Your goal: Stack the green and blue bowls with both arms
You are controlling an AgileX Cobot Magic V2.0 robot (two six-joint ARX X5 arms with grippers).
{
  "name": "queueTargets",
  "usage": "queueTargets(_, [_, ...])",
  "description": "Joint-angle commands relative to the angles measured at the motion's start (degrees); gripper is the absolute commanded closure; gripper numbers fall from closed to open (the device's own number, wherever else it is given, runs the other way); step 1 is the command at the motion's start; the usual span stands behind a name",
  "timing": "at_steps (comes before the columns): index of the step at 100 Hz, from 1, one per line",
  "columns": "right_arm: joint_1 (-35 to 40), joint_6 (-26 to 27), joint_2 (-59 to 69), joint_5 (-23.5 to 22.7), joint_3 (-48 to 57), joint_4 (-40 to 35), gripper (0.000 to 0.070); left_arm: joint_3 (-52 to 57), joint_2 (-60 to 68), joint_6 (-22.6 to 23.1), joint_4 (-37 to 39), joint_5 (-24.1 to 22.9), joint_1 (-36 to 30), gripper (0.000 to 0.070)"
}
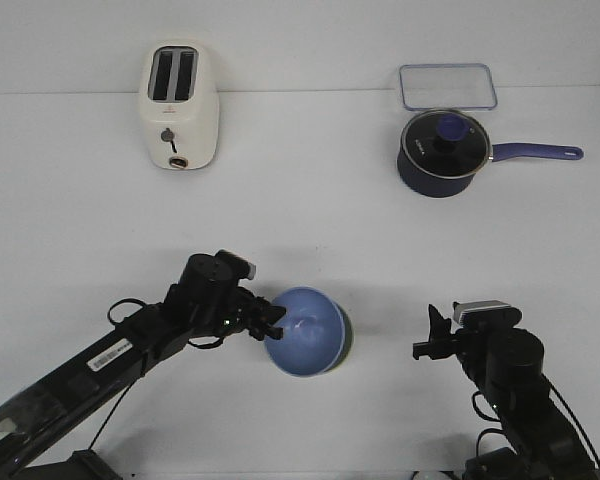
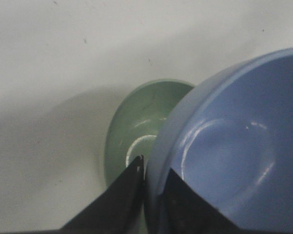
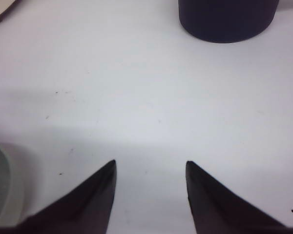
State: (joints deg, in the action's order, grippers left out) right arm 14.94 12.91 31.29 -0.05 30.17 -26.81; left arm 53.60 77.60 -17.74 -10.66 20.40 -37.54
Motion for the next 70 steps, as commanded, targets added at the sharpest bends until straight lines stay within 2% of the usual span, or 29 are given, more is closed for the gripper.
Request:
queueTargets(1, [0.15, 0.52, 0.22, -0.11, 0.11, 0.39, 0.0411, 0.63, 2.23, -1.49, 1.88, -0.94, -1.01, 0.0683])
queueTargets(6, [0.13, 0.52, 0.22, -0.09, 0.11, 0.39, 0.0411, 0.63, 3.26, -2.38, 3.37, -0.81, -1.70, 0.0642])
queueTargets(10, [0.13, 0.52, 0.22, -0.09, 0.11, 0.37, 0.0411, 0.66, 3.69, -3.08, 4.31, -0.28, -2.12, 0.0534])
queueTargets(17, [0.13, 0.52, 0.22, -0.09, 0.11, 0.39, 0.0411, 0.66, 3.76, -3.30, 4.98, -0.28, -2.27, 0.0294])
queueTargets(19, [0.13, 0.52, 0.22, -0.09, 0.11, 0.39, 0.0411, 0.66, 3.72, -3.28, 4.98, -0.46, -2.27, 0.0255])
queueTargets(22, [0.13, 0.52, 0.22, -0.09, 0.11, 0.42, 0.0411, 0.66, 3.56, -3.28, 4.92, -0.92, -2.27, 0.0240])
queueTargets(39, [0.13, -0.15, 0.20, 0.15, 0.11, 0.59, 0.0411, 0.66, -0.20, -2.05, 4.74, -1.60, 1.05, 0.0245])
queueTargets(45, [0.13, -0.74, 0.20, 0.15, 0.11, 0.92, 0.0411, 0.66, -2.82, -0.81, 4.61, -3.39, 2.84, 0.0265])
queueTargets(51, [0.13, -0.79, 0.11, 0.31, 0.11, 1.31, 0.0420, 0.66, -6.01, 0.92, 3.98, -7.28, 4.83, 0.0345])
queueTargets(56, [0.11, -0.81, -0.39, 0.39, 0.11, 1.49, 0.0467, 0.66, -8.96, 2.86, 3.10, -11.87, 6.56, 0.0446])
queueTargets(60, [0.09, -0.77, -0.92, 0.59, 0.11, 1.55, 0.0537, 0.66, -11.37, 4.68, 2.05, -16.15, 7.89, 0.0548])
queueTargets(65, [0.09, -0.79, -1.79, 1.09, 0.11, 1.53, 0.0665, 0.59, -14.21, 7.23, 0.76, -20.46, 9.42, 0.0700])
queueTargets(67, [0.09, -0.79, -2.27, 1.42, 0.11, 1.51, 0.0700, 0.52, -15.37, 8.17, 0.35, -21.75, 9.97, 0.0693])
queueTargets(70, [0.09, -0.79, -3.19, 2.03, 0.07, 1.49, 0.0700, 0.17, -17.05, 9.44, -0.09, -23.26, 10.75, 0.0686])
